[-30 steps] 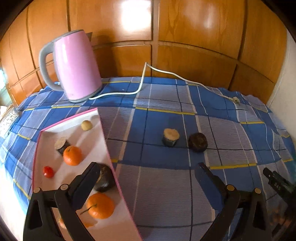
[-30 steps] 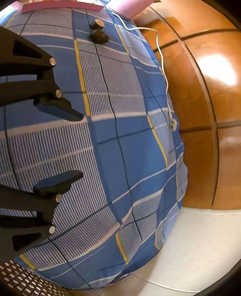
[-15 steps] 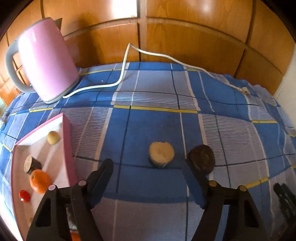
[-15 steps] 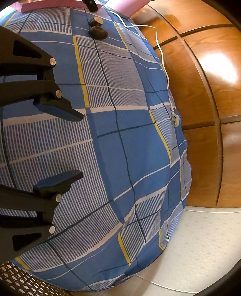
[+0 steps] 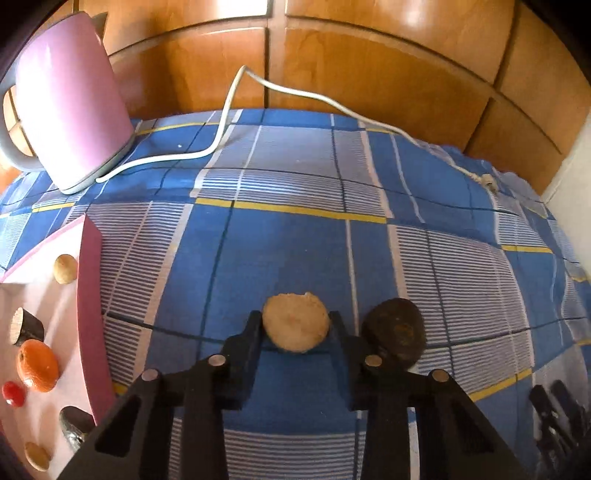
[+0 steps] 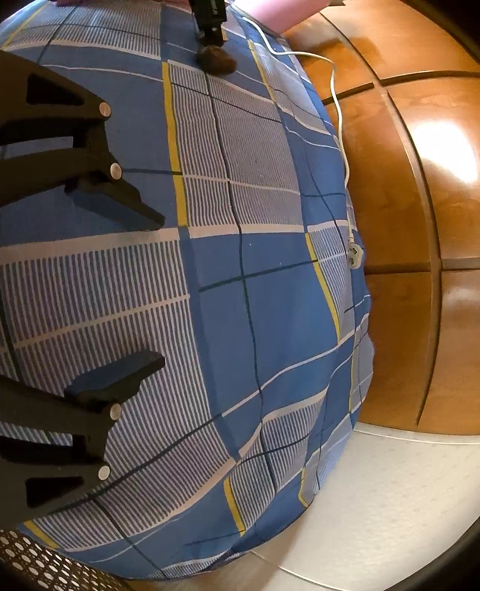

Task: Organize fruits
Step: 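Carry the root slice into the tray and open the left tool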

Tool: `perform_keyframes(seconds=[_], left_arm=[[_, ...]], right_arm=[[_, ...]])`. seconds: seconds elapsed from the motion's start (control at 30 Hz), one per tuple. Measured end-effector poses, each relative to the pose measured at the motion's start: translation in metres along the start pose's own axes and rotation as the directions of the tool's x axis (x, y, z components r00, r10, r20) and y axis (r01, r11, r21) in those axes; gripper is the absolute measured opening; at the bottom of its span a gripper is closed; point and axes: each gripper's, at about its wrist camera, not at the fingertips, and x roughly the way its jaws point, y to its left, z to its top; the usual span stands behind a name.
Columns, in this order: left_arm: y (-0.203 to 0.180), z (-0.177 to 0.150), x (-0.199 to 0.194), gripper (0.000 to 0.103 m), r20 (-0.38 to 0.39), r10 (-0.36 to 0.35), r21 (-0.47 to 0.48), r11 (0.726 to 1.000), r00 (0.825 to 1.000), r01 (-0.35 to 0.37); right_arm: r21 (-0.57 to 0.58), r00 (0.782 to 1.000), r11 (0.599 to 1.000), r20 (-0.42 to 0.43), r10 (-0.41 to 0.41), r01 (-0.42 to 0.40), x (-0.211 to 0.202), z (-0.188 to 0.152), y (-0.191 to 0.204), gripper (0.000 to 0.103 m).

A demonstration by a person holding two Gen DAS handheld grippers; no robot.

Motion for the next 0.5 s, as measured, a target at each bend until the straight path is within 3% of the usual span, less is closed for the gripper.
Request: perform_keyframes(seconds=[0.5], left_arm=[[0.009, -0.034, -0.049, 0.035, 0.05, -0.108, -0.041, 0.993, 0.993, 0.11]], right_arm=[[-0.005, 1.0, 1.0, 0.003, -0.007, 0.007, 0.0, -0.001, 0.003, 0.073]])
